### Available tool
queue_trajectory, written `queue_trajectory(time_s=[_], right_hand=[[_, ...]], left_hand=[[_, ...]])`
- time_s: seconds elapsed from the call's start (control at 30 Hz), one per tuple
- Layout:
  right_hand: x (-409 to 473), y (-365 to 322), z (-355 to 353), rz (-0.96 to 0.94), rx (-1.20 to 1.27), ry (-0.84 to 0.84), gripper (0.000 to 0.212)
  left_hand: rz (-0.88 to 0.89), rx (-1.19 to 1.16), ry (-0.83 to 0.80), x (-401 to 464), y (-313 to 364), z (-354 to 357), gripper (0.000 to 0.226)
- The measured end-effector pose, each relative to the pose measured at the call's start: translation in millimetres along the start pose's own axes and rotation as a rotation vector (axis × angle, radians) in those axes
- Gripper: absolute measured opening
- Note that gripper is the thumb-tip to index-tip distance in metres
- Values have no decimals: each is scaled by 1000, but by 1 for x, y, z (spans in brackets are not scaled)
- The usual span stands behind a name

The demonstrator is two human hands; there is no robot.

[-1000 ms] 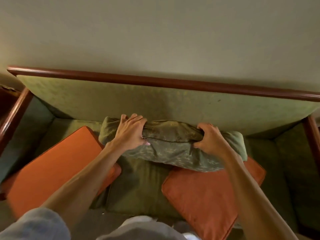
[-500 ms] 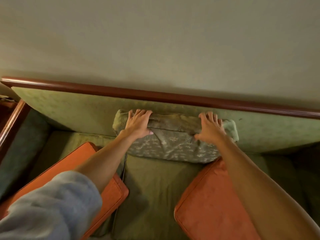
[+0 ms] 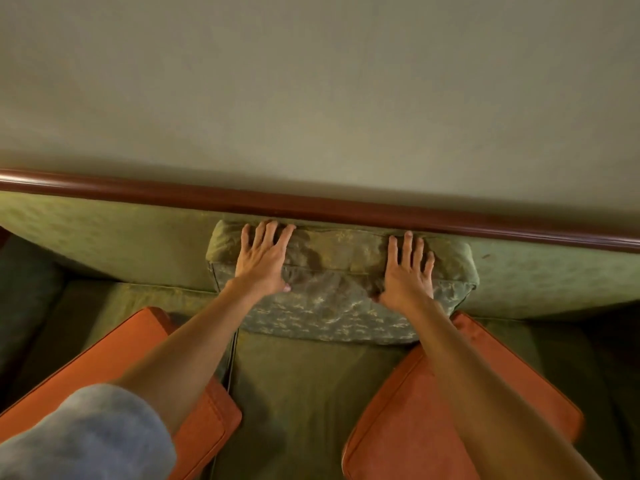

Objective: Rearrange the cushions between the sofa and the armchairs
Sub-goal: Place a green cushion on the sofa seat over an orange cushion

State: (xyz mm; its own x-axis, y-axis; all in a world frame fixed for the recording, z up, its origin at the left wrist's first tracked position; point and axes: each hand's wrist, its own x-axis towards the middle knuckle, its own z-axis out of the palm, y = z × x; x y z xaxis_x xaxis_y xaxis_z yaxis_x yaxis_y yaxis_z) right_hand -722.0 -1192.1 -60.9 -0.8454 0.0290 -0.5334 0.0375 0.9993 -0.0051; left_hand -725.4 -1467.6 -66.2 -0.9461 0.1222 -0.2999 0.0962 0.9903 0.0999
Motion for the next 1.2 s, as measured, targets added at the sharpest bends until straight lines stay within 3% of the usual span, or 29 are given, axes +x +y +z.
queue_trajectory(time_s=[0.07, 0.2, 0.27, 0.4, 0.5, 0.57, 0.7, 0.8, 0.93, 1.03, 1.2], right_hand=[[-8, -25, -8, -48, 69, 64, 113], [-29, -79, -5, -367, 121, 227, 100], [-29, -64, 1, -324, 118, 186, 100], [-33, 36, 11, -92, 68, 200, 86], [-39, 67, 5, -71, 61, 140, 72], [-44, 65, -6, -58, 169, 82, 68], [-85, 65, -26, 42, 633, 151, 66], [-139, 62, -34, 40, 947, 258, 71], [-209, 68, -39, 107, 1135, 362, 74], [-246, 74, -44, 130, 1262, 436, 65], [-304, 95, -41, 158, 1378, 514, 76]], left_hand=[[5, -52, 55, -15, 25, -2, 122], [90, -79, 101, -39, 67, 6, 98], [-5, -73, 77, -43, 39, 9, 90], [-92, -50, 28, -49, -33, 5, 76], [-149, -88, -83, -43, -27, -8, 73], [-230, -200, -135, -44, -8, -24, 74], [-340, -561, -11, -73, 35, -54, 81], [-294, -820, 87, -112, 75, -70, 88], [-186, -1040, 103, -165, 137, -91, 91], [-80, -1093, 98, -192, 169, -103, 89], [68, -1076, 125, -224, 200, -130, 90]])
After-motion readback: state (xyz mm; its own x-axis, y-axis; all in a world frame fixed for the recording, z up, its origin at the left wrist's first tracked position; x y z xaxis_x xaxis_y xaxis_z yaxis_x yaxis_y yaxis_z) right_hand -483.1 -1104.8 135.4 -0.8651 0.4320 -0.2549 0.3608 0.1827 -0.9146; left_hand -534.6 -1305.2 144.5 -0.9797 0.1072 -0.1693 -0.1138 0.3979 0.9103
